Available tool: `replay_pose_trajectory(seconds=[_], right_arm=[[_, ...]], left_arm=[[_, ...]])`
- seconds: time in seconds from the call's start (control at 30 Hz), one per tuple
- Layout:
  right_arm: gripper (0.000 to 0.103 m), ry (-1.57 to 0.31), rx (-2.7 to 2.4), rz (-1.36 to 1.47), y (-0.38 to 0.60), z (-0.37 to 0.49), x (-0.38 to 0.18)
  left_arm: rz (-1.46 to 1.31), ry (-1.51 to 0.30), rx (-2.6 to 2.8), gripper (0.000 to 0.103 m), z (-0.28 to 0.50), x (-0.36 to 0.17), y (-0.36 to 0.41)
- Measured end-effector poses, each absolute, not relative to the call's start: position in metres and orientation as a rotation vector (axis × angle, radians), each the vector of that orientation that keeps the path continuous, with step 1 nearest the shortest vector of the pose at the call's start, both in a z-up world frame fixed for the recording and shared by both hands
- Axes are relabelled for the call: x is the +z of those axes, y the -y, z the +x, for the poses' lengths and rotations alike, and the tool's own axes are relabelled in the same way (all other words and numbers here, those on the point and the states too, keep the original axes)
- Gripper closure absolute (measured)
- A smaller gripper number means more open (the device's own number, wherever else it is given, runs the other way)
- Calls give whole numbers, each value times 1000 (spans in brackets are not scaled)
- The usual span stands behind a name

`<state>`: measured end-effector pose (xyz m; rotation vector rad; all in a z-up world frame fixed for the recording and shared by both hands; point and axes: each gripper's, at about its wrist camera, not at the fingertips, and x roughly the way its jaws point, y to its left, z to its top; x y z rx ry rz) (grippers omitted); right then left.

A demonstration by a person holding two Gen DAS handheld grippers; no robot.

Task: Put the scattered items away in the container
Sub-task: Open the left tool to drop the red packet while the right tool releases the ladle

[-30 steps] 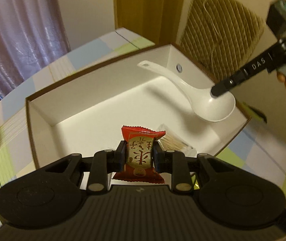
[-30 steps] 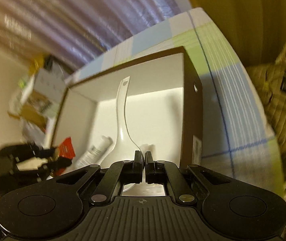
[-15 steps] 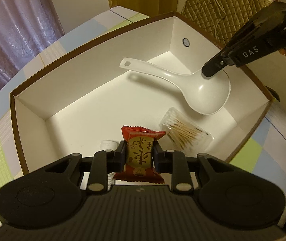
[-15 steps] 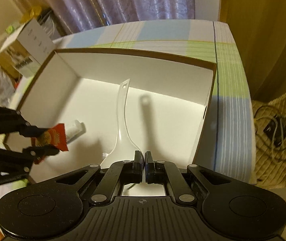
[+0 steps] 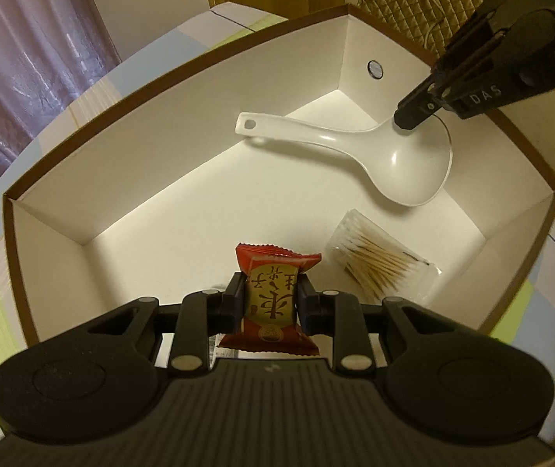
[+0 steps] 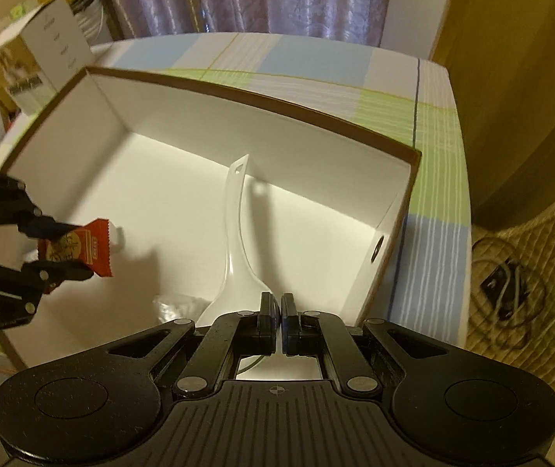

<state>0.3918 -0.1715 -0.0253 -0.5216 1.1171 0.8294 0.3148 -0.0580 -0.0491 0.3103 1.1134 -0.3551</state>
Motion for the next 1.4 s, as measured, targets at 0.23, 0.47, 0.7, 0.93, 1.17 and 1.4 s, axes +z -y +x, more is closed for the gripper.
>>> replay_pose_trajectory(seconds=[0.23, 0.47, 0.7, 0.93, 1.17, 1.4], right_arm=[[98, -972, 838, -731, 156, 375, -37], [97, -948, 872, -727, 158, 375, -38], [97, -956, 938, -709, 164, 368, -31], [86, -977, 1015, -664, 171, 353, -21], [0, -898, 1017, -652, 180, 331, -9], [0, -891, 930, -619, 184, 320, -1]], left_arm=[[286, -1133, -374, 81, 323, -60, 64], [276, -1159, -369, 80, 326, -67, 65], [276, -1158, -373, 52, 324, -65, 65], [289, -1171, -345, 27, 312, -59, 62], [297, -1142, -297, 19, 296, -42, 52], [280, -1082, -253, 7, 275, -16, 48]])
